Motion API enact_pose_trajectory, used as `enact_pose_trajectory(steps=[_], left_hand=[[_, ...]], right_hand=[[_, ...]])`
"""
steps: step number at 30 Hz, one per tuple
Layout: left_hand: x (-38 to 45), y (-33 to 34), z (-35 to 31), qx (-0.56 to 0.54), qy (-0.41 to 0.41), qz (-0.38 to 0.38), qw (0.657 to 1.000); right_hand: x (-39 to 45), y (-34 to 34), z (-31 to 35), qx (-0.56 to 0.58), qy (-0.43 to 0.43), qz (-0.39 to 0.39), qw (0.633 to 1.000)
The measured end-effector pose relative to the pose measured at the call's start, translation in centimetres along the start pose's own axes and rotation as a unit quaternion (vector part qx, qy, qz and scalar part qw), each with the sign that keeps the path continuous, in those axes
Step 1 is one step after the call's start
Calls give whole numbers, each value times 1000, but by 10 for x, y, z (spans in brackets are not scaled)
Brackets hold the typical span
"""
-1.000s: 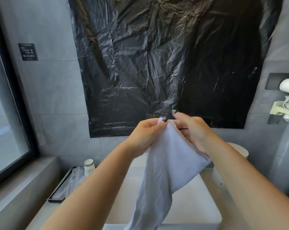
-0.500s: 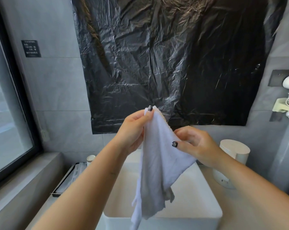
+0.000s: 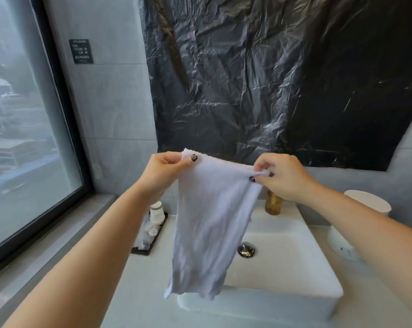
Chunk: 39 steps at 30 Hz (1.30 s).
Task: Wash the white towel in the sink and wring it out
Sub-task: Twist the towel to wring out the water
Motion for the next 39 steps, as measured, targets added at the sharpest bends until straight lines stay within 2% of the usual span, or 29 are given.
enact_pose_trajectory(steps=[2,4,7,11,14,16,20,23,29,34,39], left_hand=[[-5,-17,17,-13,-28,-3,1000],[-12,-25,31,-4,-48,8,999],[-17,-27,46,-19,-71,12,997],[-14,-16,60,-41,-96,-5,995],[-10,-3,72,-106,-121,-21,987],[-7,23,74,-131,-124,36,983],[-14,93,61,-116,-113,199,967],[-24,139,54,-111,-98,271,951],[-47,229,49,-107,-88,342,930],[-61,302,47,-115,-92,342,928],[-69,375,52,-102,-100,341,929]], right_hand=[[7,6,12,6,-20,8,1000],[11,17,18,-22,-26,55,998],[12,12,16,-21,-19,18,999],[-2,12,-3,57,48,43,996],[-23,0,-20,90,102,49,990],[-40,-10,-33,94,143,45,984],[-82,-41,-56,80,224,32,971],[-119,-68,-68,126,268,-8,955],[-187,-113,-107,208,345,-94,911],[-232,-159,-151,181,373,-162,896],[-262,-194,-210,178,379,-188,888]])
Point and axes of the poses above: each hand's wrist, its own x-axis towards the middle knuckle, its own y-axis out of the palm, z = x × y, the point moved 9 cm from there along x, towards the middle knuckle, and after that the axes turned 1 degree about -y, right-handed, at the moved point
